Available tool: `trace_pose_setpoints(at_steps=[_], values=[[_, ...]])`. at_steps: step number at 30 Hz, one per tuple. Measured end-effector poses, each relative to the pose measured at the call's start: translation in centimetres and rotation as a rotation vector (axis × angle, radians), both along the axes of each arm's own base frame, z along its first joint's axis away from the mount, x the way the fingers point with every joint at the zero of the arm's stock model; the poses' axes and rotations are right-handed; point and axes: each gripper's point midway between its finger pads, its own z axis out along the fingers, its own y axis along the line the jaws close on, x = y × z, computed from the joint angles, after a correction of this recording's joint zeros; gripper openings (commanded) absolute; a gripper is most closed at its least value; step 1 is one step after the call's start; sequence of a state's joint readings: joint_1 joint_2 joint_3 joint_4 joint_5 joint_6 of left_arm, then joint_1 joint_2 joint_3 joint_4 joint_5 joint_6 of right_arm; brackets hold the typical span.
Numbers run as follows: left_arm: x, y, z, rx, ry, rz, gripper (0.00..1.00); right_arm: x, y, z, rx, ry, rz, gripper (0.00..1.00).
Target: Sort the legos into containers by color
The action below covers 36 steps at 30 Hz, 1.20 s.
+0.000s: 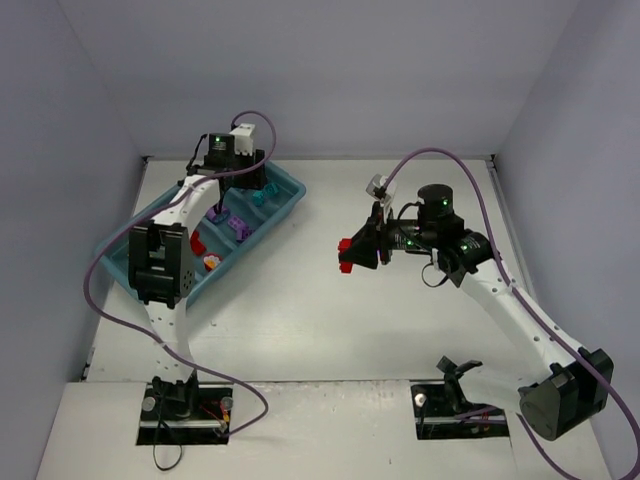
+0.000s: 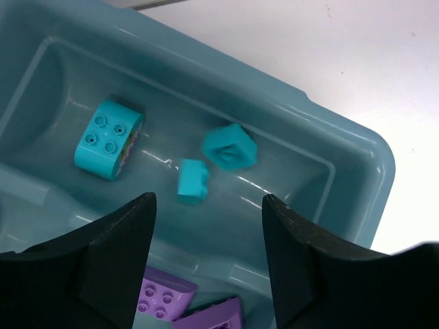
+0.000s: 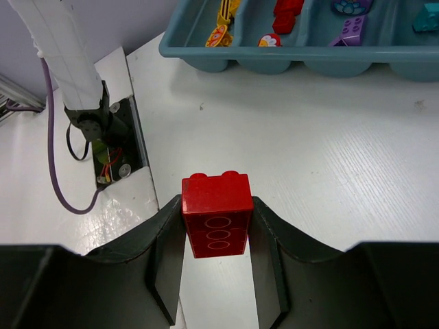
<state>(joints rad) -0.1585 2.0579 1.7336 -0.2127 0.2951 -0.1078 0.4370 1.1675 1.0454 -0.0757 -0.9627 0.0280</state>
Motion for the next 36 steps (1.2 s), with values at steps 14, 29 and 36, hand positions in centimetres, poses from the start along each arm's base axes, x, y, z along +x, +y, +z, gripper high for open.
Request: trace_pose_setpoints(at_steps=[14, 29, 36], values=[[-11.1, -3.5, 6.5, -0.140, -0.113, -0.112, 0.61, 4.4, -0.1, 0.3, -0.022, 0.068, -0.217, 0.00], [-25.1, -17.1, 14.6, -0.331, -0.304, -0.387, 0.61, 9.4, -1.6, 2.0, 0.078, 0.181, -0.587, 0.04], [-26.0, -18.8, 15.3, -0.371, -0.317, -0.414, 0.61, 9.5, -1.4, 2.2, 0.103, 0.210, -0.614, 0.06]])
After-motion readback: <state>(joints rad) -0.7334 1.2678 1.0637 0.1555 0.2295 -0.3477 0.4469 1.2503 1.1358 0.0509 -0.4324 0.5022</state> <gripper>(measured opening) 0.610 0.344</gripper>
